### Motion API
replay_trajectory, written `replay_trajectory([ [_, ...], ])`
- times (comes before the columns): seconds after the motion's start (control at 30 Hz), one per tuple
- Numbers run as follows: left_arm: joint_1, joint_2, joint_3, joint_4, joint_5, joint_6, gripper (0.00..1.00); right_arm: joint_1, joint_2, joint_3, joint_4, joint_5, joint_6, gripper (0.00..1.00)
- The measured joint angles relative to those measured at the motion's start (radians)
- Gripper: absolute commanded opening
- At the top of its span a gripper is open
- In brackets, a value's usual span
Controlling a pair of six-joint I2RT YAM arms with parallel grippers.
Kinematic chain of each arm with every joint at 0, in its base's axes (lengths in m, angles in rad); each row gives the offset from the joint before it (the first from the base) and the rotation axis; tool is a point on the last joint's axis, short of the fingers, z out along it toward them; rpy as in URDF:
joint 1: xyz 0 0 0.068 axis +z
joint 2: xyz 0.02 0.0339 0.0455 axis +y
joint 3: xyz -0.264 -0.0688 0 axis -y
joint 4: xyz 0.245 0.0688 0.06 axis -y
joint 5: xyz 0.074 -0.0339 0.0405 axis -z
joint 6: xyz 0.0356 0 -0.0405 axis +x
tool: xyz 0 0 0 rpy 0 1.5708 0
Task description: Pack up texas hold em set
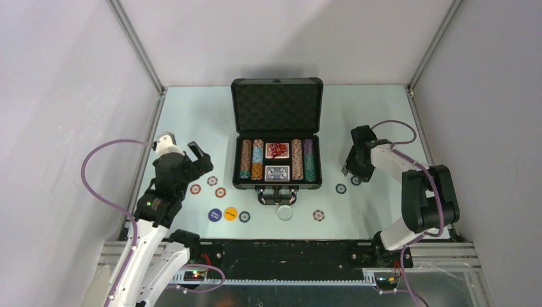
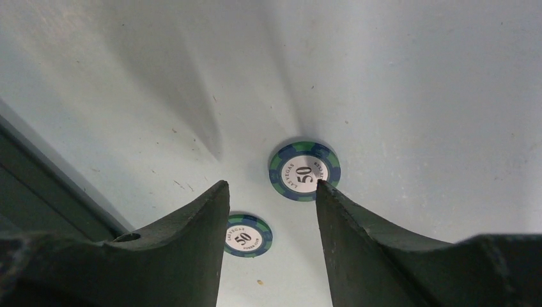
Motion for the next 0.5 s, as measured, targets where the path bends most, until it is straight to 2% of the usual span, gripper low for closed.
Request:
replay_trajectory([
  [0.5,0.003,0.007,0.000,0.000,0.004,0.000,0.98,-0.029,0.026,-0.002,0.050,-0.003,-0.002,0.49],
])
